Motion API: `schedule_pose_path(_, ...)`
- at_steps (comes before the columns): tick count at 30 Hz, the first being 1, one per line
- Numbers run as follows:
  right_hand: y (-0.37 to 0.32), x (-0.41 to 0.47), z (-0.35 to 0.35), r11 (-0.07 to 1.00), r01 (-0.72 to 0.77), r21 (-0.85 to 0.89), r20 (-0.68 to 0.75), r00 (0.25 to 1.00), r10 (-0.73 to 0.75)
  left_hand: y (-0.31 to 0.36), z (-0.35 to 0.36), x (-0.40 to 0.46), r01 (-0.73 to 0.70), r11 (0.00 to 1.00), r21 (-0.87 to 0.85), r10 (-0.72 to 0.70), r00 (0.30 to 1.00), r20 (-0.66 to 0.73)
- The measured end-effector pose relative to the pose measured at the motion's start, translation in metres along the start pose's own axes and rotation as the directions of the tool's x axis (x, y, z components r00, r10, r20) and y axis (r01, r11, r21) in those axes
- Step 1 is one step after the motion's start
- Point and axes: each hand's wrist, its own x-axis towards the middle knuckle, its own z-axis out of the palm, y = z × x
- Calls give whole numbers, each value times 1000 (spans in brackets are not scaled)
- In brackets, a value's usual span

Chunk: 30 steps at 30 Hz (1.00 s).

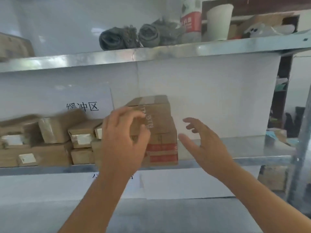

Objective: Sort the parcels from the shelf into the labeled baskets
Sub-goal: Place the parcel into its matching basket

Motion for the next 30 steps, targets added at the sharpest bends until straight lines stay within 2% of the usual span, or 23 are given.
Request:
schedule_pose_path(2, -15, 32, 3, 961, -78, 264, -47, 994, 94, -12, -5, 36, 95, 995, 44, -94, 995, -18)
schedule_pose_path(4, -24, 65, 7, 914, -147, 378, -59, 981, 183, -23, 0, 68, 230, 969, 88, -238, 966, 101)
schedule_pose_path(8, -32, 111, 20, 869, -287, 402, 72, 957, 282, -36, 18, 117, 440, 894, 82, -438, 824, 360)
schedule_pose_path(11, -39, 117, 31, 873, -305, 381, 94, 952, 292, -35, 25, 125, 469, 875, 118, -461, 734, 498)
schedule_pose_path(12, -41, 114, 34, 885, -279, 373, 78, 960, 270, -36, 26, 123, 457, 882, 115, -450, 743, 495)
schedule_pose_path(14, -42, 107, 37, 896, -211, 391, 35, 976, 215, -31, 23, 112, 508, 861, -2, -453, 769, 450)
schedule_pose_path(19, -48, 61, 16, 829, -5, 559, -79, 995, 59, -2, 4, 62, 516, 816, -262, -439, 847, 301)
schedule_pose_path(21, -55, 35, 0, 761, 3, 649, -93, 993, 76, 8, 0, 37, 478, 800, -362, -415, 877, 243)
schedule_pose_path(23, -64, 5, -18, 637, -55, 769, -14, 994, 104, 23, -4, 9, 425, 776, -466, -376, 905, 199)
schedule_pose_path(25, -64, -23, -33, 609, -74, 790, 7, 994, 111, 40, -3, -15, 399, 734, -550, -327, 917, 229)
schedule_pose_path(27, -68, -48, -46, 610, -31, 791, -45, 993, 109, 56, 1, -38, 395, 690, -606, -277, 918, 283)
schedule_pose_path(30, -60, -78, -62, 733, 31, 679, -174, 977, 120, 82, 13, -55, 487, 635, -600, -243, 863, 443)
